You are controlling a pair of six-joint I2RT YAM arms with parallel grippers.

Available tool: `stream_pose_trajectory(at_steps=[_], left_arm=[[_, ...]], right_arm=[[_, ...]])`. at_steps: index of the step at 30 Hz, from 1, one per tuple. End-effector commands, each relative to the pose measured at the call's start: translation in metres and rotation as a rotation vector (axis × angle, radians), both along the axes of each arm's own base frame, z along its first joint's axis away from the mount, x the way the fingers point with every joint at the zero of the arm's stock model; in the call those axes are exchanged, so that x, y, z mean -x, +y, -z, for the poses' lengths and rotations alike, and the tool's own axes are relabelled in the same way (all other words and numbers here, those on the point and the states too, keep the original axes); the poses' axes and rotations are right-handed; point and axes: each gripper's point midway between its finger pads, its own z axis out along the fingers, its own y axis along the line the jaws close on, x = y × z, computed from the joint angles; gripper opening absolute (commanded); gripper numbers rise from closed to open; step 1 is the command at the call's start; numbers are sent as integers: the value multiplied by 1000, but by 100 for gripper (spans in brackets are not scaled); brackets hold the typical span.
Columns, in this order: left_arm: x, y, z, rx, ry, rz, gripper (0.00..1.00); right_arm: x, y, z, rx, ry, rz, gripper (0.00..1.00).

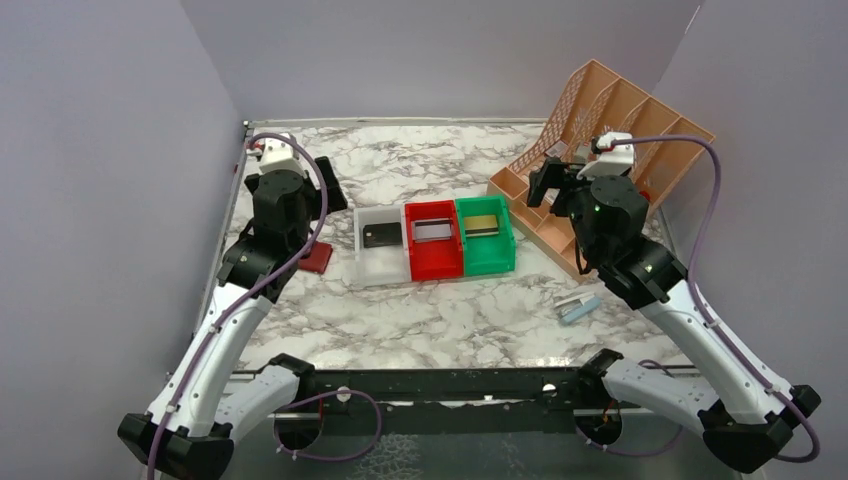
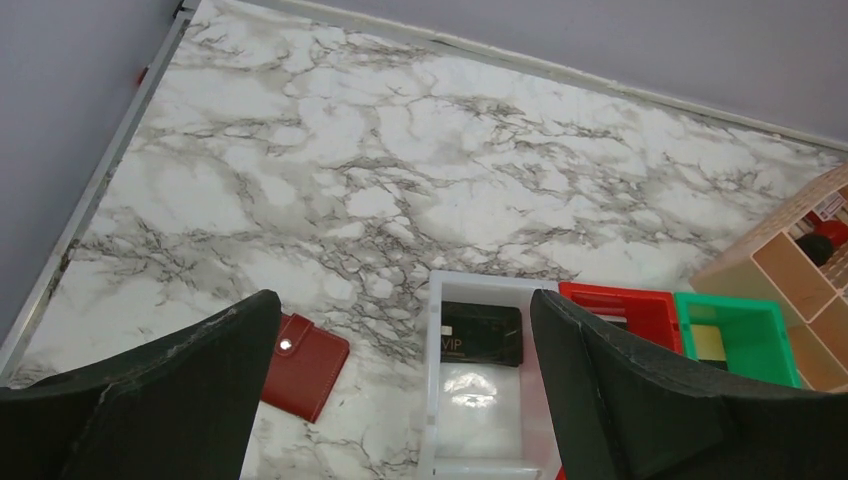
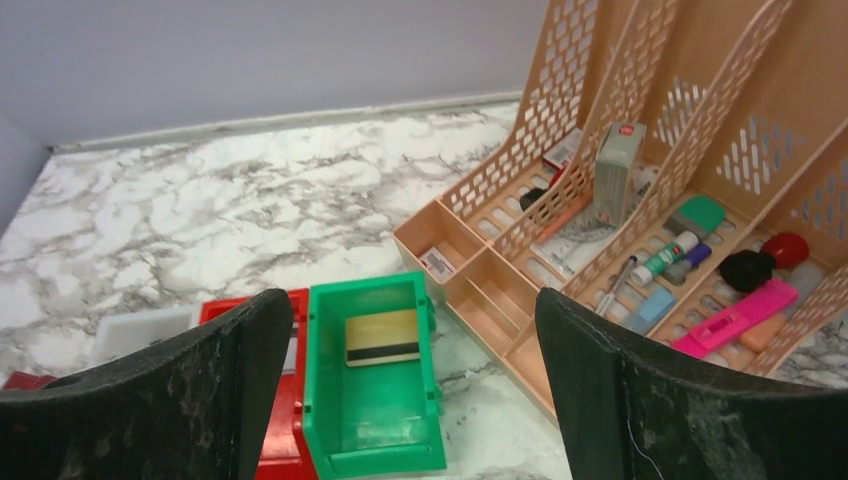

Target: Take the credit cards out of the card holder

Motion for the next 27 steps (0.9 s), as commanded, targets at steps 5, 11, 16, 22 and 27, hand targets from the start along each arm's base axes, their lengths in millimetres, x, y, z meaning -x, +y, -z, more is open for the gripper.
stream_pose_trajectory(at_steps=[5, 11, 16, 22, 27], left_arm=[[-4, 12, 36, 31, 8, -41, 99], [6, 27, 84, 117, 90, -148, 99], [13, 38, 116, 129, 145, -208, 99], [17, 51, 151, 117, 251, -291, 99], [13, 63, 173, 109, 315, -374, 99]], right_arm=[[0, 3, 70, -48, 125, -165, 97], [15, 24, 131, -126, 277, -376, 99], [39, 51, 166, -157, 407, -532, 99], [61, 95, 198, -102, 571, -613, 100], [71, 124, 233, -35, 718, -621, 99]])
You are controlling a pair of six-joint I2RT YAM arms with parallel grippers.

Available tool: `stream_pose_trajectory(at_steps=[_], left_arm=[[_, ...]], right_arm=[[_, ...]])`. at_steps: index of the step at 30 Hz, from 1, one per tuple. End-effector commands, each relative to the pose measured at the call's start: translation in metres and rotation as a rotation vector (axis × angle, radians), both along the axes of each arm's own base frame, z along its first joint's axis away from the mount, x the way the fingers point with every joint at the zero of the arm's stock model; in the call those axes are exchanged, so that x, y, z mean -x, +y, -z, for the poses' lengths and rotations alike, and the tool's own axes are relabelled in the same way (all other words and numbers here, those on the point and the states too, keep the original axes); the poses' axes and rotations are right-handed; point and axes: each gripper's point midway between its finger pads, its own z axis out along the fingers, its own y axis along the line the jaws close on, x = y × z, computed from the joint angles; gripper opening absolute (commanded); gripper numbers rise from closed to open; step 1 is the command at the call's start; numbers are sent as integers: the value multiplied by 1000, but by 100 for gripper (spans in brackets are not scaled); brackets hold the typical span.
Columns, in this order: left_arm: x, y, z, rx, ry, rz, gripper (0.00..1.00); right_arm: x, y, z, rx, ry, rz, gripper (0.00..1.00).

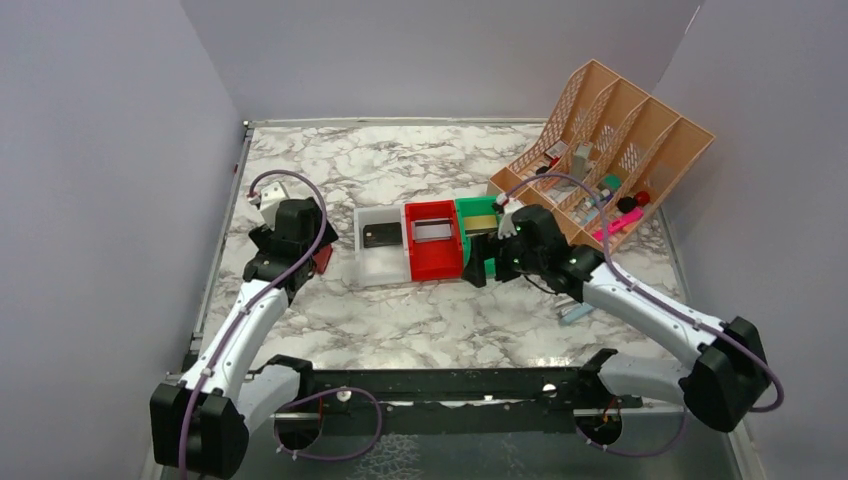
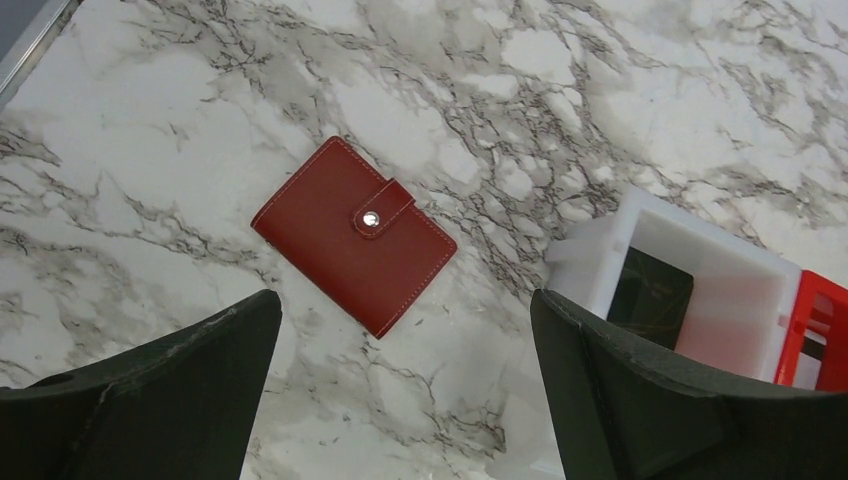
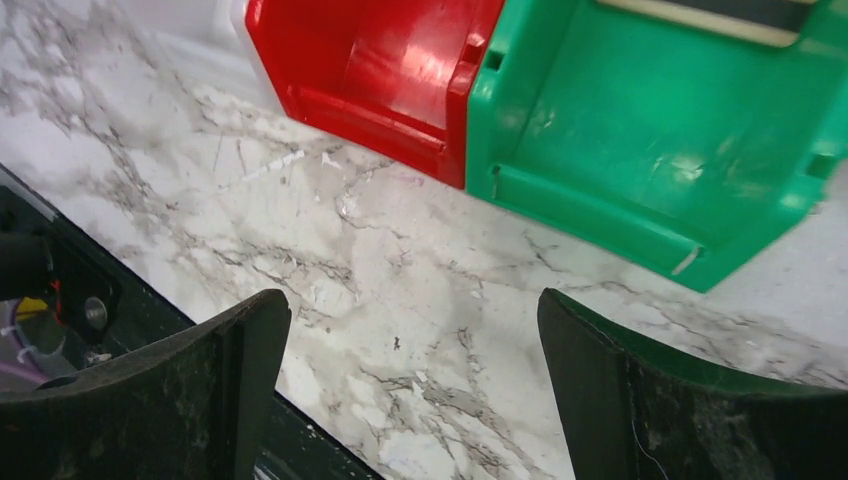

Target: Take the credit cards out of the card holder

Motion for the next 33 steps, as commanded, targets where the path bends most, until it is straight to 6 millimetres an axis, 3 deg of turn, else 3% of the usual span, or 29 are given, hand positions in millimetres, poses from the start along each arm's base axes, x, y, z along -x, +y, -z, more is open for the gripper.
stream_pose_trajectory(at_steps=[1, 9, 18, 28, 33], left_arm=[[-2, 17, 20, -9, 55, -112, 99], [-5, 37, 58, 4, 157, -203, 99], [-9, 50, 86, 58, 177, -265, 99], [-19, 44, 105, 114, 170, -255, 99], [-24, 44, 119, 132, 204, -268, 99]], right_arm=[[6, 19, 21, 68, 97, 5, 99], [2, 45, 57, 157, 183, -4, 95], [-28, 61, 77, 212, 175, 63, 94], [-50, 98, 76, 196, 144, -21, 93], [-48, 103, 76, 188, 148, -23, 93]])
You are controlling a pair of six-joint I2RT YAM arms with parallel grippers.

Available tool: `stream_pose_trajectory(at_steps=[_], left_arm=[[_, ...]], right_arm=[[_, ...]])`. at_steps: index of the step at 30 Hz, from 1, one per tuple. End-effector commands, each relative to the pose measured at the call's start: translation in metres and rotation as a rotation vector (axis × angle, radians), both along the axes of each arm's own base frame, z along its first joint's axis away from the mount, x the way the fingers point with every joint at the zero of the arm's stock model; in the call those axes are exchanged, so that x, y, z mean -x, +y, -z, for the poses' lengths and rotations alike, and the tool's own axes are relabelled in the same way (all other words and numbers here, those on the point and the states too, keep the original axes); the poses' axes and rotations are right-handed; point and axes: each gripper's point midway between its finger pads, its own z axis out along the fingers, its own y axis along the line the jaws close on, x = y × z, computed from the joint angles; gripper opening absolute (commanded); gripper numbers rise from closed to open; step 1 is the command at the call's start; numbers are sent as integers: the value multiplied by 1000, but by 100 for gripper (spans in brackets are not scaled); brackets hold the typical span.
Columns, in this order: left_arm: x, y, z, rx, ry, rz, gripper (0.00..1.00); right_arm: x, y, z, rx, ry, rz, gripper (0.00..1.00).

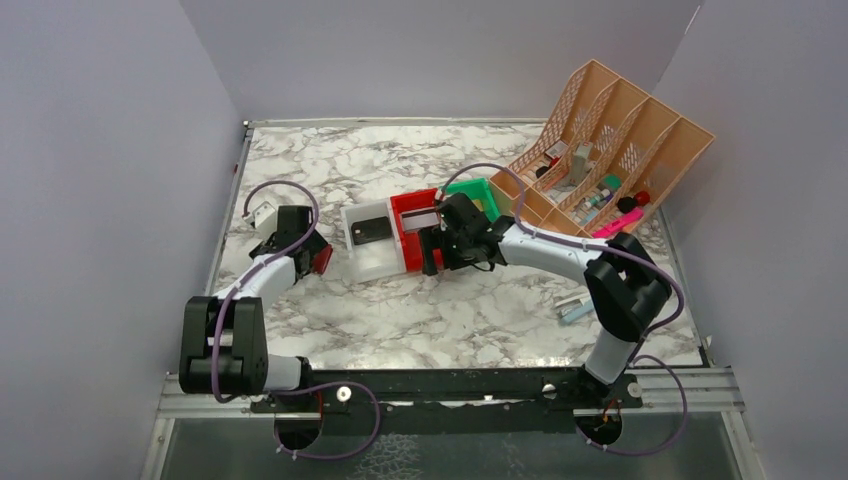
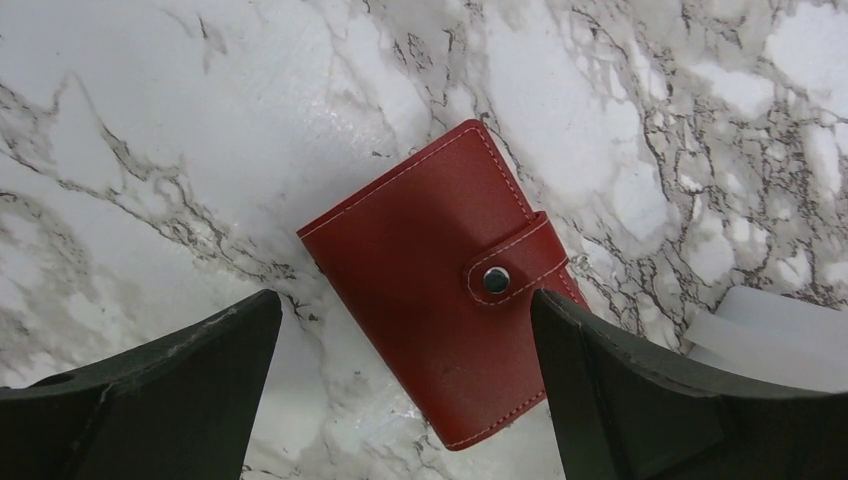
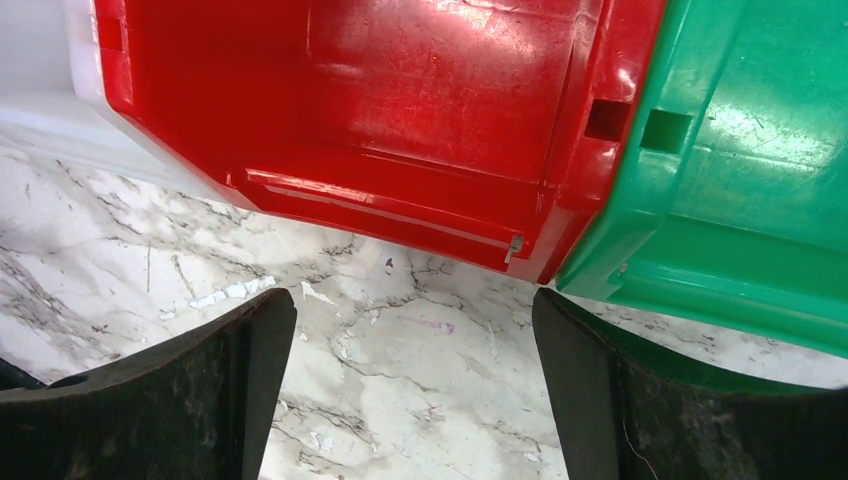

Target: Take the credit cards out of the card holder

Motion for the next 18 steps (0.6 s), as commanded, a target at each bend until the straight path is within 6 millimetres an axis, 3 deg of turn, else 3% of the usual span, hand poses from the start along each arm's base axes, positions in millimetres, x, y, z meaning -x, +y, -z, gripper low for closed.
stream_pose_trajectory(at_steps=[1, 8, 14, 18], left_arm=[[-9, -1, 11, 41, 2, -28, 99], [-18, -10, 29, 96, 66, -15, 98], [0, -15, 46, 124, 108, 1, 80], [11, -16, 46, 128, 97, 4, 67]], right_arm=[[-3, 11, -10, -34, -29, -18, 93], [20, 5, -24, -115, -21, -25, 93], [23, -24, -45, -124, -109, 76, 96], [19, -51, -51, -75, -175, 173, 99]])
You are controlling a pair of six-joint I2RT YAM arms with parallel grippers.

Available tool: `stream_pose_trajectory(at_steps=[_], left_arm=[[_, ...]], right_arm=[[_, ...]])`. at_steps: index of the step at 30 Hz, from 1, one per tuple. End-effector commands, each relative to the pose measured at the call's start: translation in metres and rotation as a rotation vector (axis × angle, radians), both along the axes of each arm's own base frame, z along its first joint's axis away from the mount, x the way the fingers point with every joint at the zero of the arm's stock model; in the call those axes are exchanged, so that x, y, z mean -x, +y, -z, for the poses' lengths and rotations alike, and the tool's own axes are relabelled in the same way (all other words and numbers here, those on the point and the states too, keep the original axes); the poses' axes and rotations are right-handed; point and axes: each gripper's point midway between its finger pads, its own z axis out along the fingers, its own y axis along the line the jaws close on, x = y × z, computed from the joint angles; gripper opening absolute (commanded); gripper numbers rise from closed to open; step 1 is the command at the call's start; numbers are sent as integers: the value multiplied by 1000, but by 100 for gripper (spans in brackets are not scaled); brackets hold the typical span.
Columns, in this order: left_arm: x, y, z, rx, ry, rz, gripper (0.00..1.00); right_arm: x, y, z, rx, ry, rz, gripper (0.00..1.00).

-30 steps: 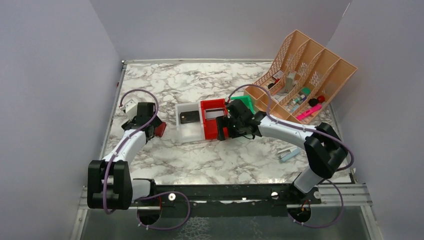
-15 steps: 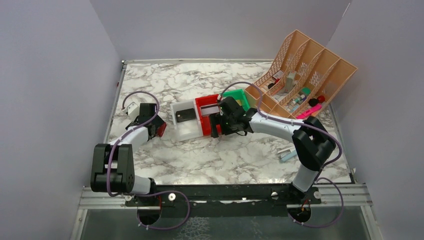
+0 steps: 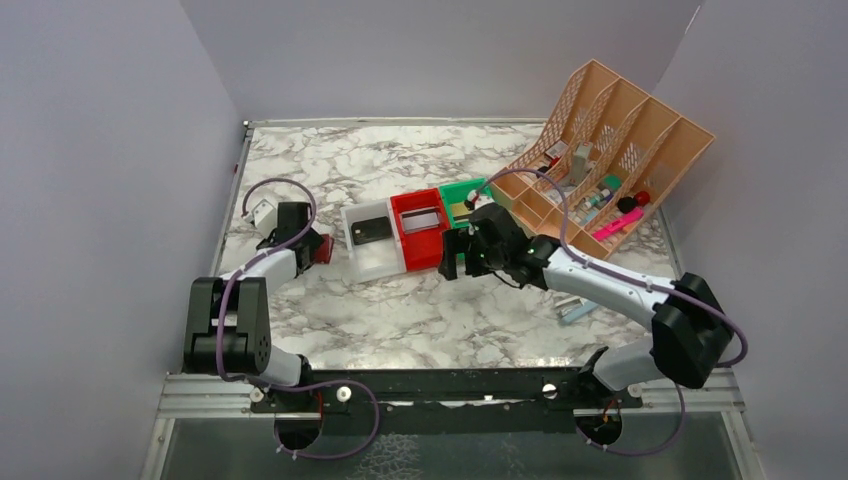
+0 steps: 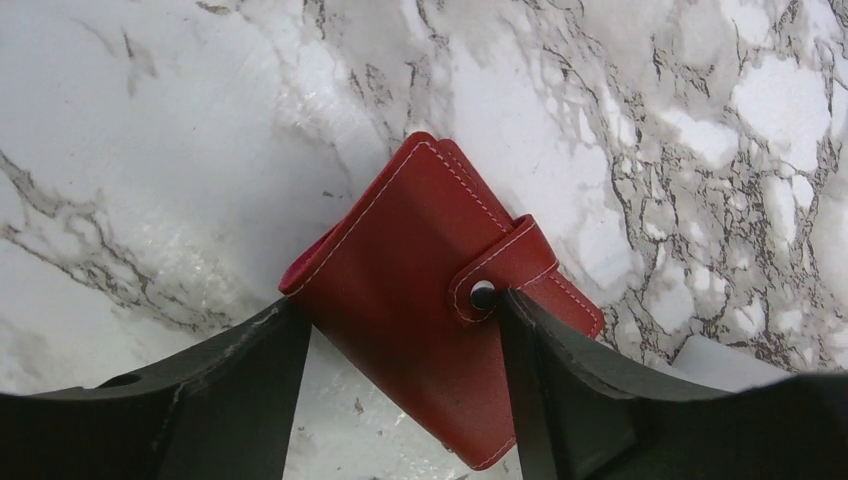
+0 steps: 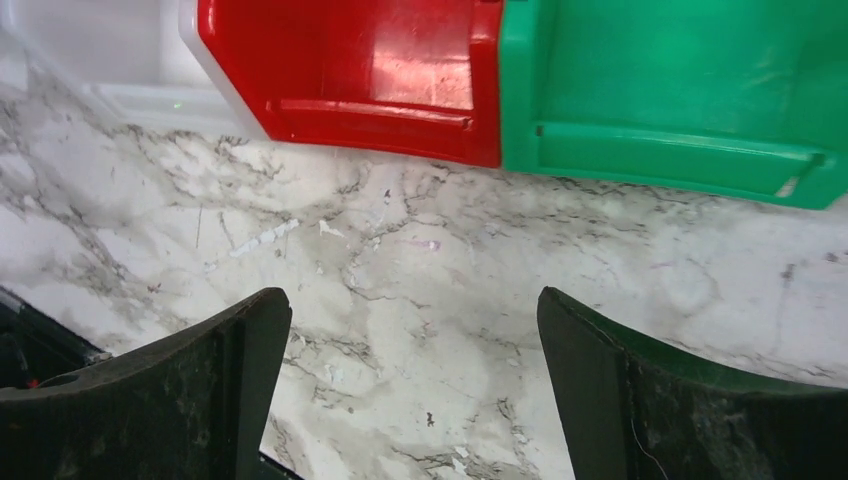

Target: Take the credit cards out of the card holder

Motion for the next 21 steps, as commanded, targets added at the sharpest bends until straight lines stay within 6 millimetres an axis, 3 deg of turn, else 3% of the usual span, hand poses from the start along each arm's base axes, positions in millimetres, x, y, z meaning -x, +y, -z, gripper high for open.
stream_pose_trajectory(at_steps=[1, 7, 16, 21], left_arm=[[41, -10, 27, 59, 101, 27, 65], [56, -19, 26, 99, 52, 55, 57], [87, -48, 22, 237, -4, 147, 57], [113, -55, 18, 298, -66, 119, 58]], right_arm=[[-9, -26, -10, 36, -90, 136, 99], [-6, -50, -11, 68, -122, 211, 99], [13, -66, -8, 49, -87, 250, 99], [27, -78, -20, -3, -89, 274, 99]])
